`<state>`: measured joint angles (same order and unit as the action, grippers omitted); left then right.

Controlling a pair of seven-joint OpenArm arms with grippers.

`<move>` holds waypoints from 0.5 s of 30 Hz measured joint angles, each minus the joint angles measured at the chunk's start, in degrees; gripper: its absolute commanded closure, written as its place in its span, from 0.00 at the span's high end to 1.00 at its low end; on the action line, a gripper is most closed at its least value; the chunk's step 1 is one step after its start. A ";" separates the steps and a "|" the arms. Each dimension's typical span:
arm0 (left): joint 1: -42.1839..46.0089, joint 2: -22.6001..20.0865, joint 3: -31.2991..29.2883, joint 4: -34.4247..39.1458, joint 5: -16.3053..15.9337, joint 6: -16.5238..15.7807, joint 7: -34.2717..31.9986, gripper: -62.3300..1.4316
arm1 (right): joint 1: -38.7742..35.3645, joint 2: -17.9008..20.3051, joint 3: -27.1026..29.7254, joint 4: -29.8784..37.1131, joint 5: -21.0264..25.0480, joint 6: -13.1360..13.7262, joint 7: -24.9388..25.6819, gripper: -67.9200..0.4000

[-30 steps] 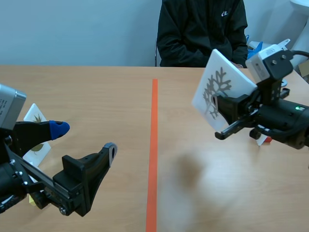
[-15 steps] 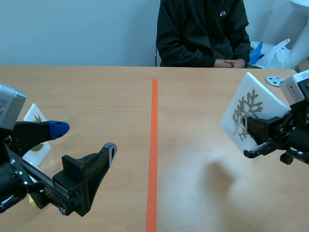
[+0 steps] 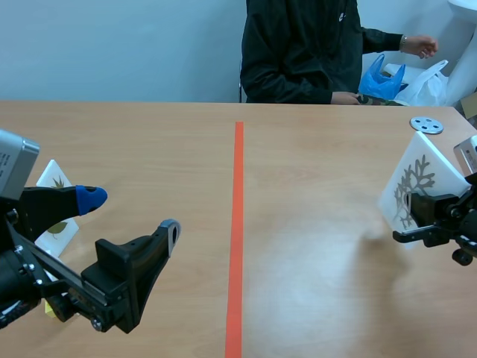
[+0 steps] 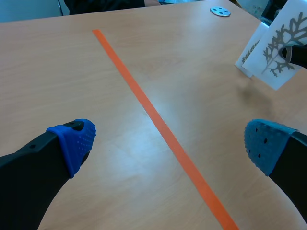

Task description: Sort the leaf by its shape. The table is split by an orange tape line. A compound leaf with several leaflets goes to the left side, a simple leaf with one blade goes to the right side. Return to the home posture when a red brick is placed on the table.

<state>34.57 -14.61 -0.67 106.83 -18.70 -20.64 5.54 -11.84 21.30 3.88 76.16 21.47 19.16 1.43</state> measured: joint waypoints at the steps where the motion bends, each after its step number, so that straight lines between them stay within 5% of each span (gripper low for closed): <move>1: 0.00 0.00 0.00 0.00 0.00 0.00 0.00 1.00 | 0.76 -0.02 0.00 -1.18 0.00 -0.11 0.04 0.05; 15: 0.00 0.00 0.00 0.02 0.00 0.00 0.00 1.00 | 5.44 -2.62 0.00 -8.24 -2.43 -0.31 2.19 0.05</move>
<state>34.57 -14.61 -0.67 106.85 -18.70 -20.64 5.54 -6.39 18.68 3.88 67.92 19.05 18.85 3.62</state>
